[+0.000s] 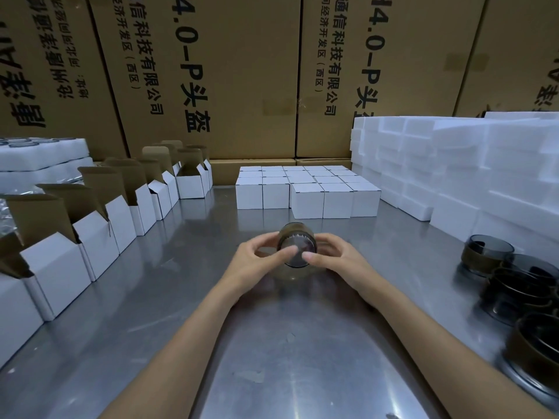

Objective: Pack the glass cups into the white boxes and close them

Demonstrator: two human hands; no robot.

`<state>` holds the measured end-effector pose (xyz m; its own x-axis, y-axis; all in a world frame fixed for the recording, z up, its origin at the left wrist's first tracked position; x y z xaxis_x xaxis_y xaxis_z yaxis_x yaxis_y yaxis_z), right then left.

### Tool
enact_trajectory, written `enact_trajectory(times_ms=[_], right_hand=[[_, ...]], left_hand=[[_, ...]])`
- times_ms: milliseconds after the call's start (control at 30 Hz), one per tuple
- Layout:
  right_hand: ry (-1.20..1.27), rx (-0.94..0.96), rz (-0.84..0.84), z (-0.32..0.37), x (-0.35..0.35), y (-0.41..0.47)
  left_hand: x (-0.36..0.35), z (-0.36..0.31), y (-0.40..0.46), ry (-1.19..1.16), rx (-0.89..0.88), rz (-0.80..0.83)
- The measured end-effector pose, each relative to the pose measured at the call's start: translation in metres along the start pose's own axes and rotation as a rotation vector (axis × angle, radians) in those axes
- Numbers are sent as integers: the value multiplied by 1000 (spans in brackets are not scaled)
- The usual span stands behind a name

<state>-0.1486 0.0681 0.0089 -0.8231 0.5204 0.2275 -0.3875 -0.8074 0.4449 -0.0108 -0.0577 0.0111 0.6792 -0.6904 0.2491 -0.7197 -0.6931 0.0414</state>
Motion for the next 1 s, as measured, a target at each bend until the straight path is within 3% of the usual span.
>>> enact_trajectory(times_ms=[233, 367, 533, 767, 900, 1000], right_hand=[[-16, 48, -4, -7, 2, 3], [-89, 88, -51, -7, 2, 2], [-242, 224, -94, -1, -1, 2], [-317, 255, -27, -5, -7, 3], [-441, 351, -89, -1, -5, 2], [-531, 443, -83, 2, -6, 2]], left_hand=[[-1, -2, -1, -4, -91, 53], [-1, 0, -1, 167, -114, -25], [-8, -7, -3, 367, -348, -179], [-6, -1, 0, 190, -253, -152], [-9, -1, -1, 303, -312, -144], [-11, -2, -2, 431, -426, -226]])
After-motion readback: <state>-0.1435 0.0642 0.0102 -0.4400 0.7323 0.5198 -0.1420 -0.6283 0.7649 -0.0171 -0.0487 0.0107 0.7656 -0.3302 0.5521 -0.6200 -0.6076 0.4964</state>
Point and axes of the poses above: each hand's wrist, its own y-axis towards the middle knuckle, its own x-axis out of the back of the hand, z = x × y, the point moved 2 cm from there along y, towards the middle knuckle, and after that the axes turned 15 degrees about x, right-handed, at the moved point
